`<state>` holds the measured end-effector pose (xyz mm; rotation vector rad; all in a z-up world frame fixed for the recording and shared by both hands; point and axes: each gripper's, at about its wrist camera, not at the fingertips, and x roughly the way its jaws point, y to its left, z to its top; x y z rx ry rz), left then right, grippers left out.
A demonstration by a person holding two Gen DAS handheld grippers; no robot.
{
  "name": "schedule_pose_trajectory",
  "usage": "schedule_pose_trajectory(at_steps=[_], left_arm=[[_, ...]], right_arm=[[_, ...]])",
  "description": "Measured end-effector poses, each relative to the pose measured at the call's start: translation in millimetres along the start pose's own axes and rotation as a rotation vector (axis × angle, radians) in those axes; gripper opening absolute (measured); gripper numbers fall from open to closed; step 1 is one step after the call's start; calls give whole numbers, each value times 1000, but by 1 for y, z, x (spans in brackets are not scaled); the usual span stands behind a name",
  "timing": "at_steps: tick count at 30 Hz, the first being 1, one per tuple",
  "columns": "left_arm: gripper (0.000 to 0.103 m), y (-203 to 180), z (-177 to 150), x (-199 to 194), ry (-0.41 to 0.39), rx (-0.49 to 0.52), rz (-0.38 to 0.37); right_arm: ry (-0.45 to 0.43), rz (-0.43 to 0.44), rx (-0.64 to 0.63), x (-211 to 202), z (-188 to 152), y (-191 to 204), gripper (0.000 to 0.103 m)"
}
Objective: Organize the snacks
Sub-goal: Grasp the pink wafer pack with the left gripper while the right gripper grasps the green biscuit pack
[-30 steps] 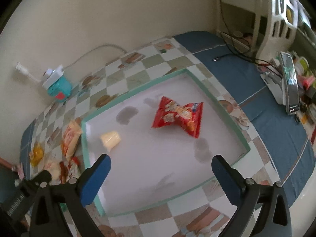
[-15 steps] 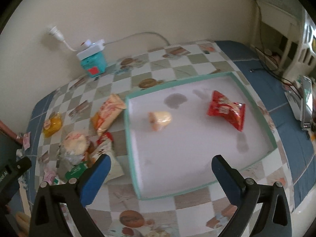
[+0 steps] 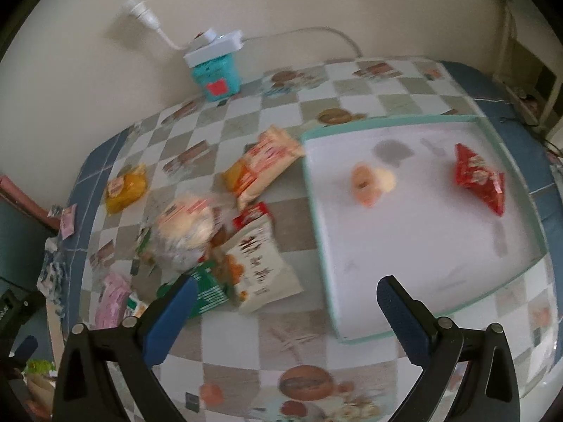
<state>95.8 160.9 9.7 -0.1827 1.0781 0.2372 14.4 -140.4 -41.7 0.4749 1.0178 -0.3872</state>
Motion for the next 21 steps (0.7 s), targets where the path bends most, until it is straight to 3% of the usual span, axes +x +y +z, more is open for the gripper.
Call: schedule_pose_trajectory(at_steps=[6,12,21], left_arm=[[93,18,2,24,58,-40,-3],[93,13,0,46,117,-12,-29],[94,-13,0,71,157,144,-39]], right_arm=[[45,22,-41,20,-8,26,103],[86,27,-87,38,-15,43,103],[116,24,-154,61,-18,62,103]])
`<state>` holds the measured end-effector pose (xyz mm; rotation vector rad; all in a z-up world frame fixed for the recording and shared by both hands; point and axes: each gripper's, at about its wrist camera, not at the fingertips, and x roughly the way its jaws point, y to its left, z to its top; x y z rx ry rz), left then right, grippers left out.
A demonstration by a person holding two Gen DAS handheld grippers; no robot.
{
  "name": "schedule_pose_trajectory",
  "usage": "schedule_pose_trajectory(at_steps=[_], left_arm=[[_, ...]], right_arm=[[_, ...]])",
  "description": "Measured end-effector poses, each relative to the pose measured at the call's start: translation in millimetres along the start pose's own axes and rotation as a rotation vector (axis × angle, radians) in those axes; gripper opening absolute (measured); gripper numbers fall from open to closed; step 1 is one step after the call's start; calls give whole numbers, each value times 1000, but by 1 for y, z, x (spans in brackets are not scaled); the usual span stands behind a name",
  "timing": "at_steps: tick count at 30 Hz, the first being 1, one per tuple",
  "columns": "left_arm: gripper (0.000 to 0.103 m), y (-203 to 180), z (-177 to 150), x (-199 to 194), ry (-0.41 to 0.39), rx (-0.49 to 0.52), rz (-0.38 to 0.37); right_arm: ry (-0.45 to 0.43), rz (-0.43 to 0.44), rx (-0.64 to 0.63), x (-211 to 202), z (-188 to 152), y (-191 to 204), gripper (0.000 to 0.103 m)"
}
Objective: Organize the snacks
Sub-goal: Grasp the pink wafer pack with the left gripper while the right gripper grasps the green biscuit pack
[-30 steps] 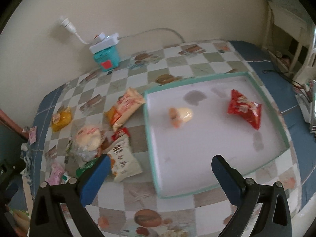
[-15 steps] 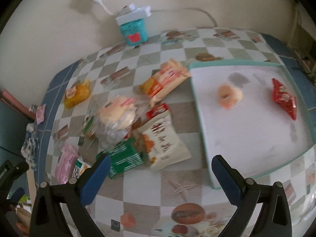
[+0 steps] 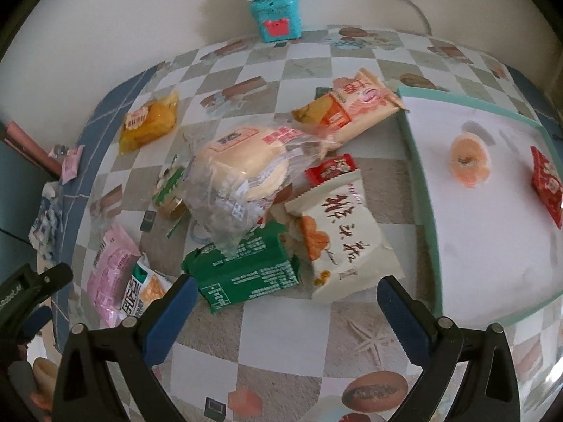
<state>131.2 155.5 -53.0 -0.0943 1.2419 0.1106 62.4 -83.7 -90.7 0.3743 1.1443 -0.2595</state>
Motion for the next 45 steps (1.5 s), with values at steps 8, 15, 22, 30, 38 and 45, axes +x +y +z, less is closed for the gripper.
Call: schedule_pose_trajectory(at_steps=[8,15,22,30,38,45], left_arm=[[94,-21,2,22,14,128,-7],[94,-28,5,42,37,180,-31],[94,-29,9,60,59,181,-13],[93,-22,15,65,52,146,-14],[47,-25,11,57,46,126,-45],[42,-23,8,51,32,97,-35]], right_arm=[[11,-13,-78,15,2,19,103],[25,-26,-110,26,4,27,103],[21,-71,-151,32,6,35,103],[3,-90,-155,30,7,35,97],[-18,-71,-179,21,5,35,73],[2,-26,-140,16,6,25,73]])
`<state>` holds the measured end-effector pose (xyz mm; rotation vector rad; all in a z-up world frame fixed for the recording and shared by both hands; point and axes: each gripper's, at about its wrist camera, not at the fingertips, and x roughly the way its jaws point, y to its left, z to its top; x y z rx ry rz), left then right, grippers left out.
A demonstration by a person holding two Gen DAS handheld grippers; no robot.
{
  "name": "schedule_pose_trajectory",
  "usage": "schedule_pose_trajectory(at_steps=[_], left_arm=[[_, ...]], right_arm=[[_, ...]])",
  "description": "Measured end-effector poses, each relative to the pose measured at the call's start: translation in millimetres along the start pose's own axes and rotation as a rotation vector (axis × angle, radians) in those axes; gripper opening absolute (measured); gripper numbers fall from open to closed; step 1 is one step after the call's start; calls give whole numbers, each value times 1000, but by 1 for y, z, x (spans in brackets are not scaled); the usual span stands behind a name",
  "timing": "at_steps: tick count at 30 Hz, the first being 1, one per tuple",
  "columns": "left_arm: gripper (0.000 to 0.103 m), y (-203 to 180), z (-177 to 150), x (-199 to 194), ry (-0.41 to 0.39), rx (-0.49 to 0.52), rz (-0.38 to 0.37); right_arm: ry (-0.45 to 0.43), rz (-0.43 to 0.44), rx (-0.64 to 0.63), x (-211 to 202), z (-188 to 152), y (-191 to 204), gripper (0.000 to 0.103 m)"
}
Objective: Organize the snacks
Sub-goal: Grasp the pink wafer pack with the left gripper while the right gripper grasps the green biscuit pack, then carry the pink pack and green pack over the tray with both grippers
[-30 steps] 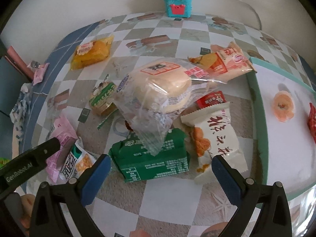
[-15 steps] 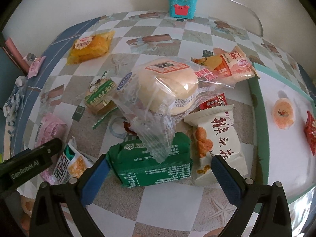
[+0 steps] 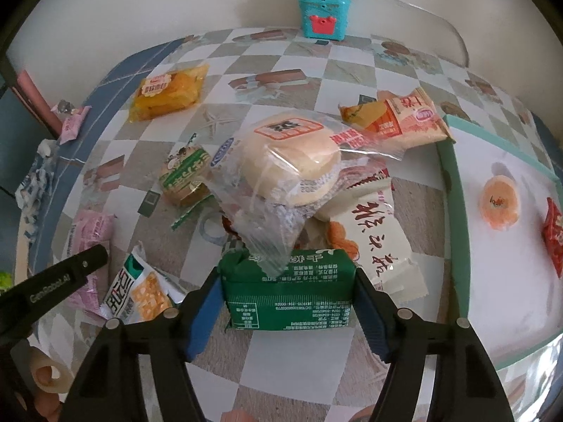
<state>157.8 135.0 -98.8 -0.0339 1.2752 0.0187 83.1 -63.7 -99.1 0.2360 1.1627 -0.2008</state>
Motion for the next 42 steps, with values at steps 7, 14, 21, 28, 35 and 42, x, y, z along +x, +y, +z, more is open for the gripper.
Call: schedule_pose_trajectory(at_steps=[7,14,21,28,35,42], left_arm=[[41,-7,-12,-37,-50,-5,9],[41,-28,-20,-82,-129,32,-4],[41,-66,-27,-114,-176,83,-28],[41,-116,-42,-135,-192,153,-64],[41,-166,-54,-152,-209,224,-91],[41,-230,-71,-157,-207,341,-126]], right_arm=[[-5,49,36,-14,-2,-10,73],[-34,68,50,-38,-7,-21,73],[-76,63,98,-67,-11,-51,73],[-99,46,169,-87,-16,-94,73],[-102,-15,288,-96,-19,-155,73],[-98,-53,419,-101,-28,-215,73]])
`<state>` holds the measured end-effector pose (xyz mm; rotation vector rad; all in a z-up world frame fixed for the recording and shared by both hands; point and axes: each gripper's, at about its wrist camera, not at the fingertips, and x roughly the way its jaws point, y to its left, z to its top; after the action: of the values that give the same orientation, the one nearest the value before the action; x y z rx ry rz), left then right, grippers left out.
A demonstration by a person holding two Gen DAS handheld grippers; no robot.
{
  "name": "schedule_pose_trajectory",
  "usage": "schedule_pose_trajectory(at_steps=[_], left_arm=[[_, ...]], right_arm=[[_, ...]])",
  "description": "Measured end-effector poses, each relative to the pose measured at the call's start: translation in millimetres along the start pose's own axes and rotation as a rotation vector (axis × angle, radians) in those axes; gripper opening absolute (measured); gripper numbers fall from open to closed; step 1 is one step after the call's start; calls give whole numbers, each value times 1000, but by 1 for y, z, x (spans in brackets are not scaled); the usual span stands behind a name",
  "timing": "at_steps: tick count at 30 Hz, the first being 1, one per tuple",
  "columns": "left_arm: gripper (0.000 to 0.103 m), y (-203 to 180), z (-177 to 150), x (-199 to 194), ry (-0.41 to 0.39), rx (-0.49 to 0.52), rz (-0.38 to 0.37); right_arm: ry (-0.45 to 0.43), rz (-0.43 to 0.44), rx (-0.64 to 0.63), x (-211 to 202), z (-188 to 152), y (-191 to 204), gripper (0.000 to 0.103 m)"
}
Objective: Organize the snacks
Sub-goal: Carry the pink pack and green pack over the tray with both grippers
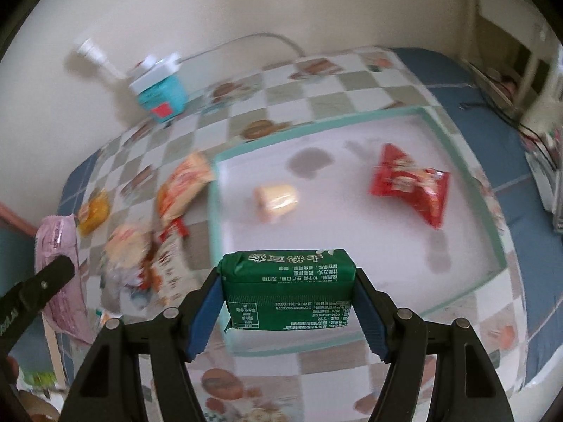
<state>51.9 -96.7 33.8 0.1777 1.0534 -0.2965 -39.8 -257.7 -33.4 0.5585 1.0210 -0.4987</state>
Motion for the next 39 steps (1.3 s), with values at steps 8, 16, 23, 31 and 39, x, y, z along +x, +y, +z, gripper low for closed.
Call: schedule_pose_trajectory(at_steps=[8,16,23,31,39], left_arm=[[41,-62,-9,11,21,122,-24],[41,-92,-22,17,39,183,-42],[41,-108,-28,20,31,217,-58],[42,-122,-37,51,79,249,-42],[42,-123,-44,82,157,235,-75]], right_arm=[[0,-63,131,-3,13,-62,73],[-21,-102,201,-13,16,-105,73],[-46,-113,215,-23,18,-122,73],[31,-138,179,7,14,-117,73],[57,-160,149,21,14,-112,73]])
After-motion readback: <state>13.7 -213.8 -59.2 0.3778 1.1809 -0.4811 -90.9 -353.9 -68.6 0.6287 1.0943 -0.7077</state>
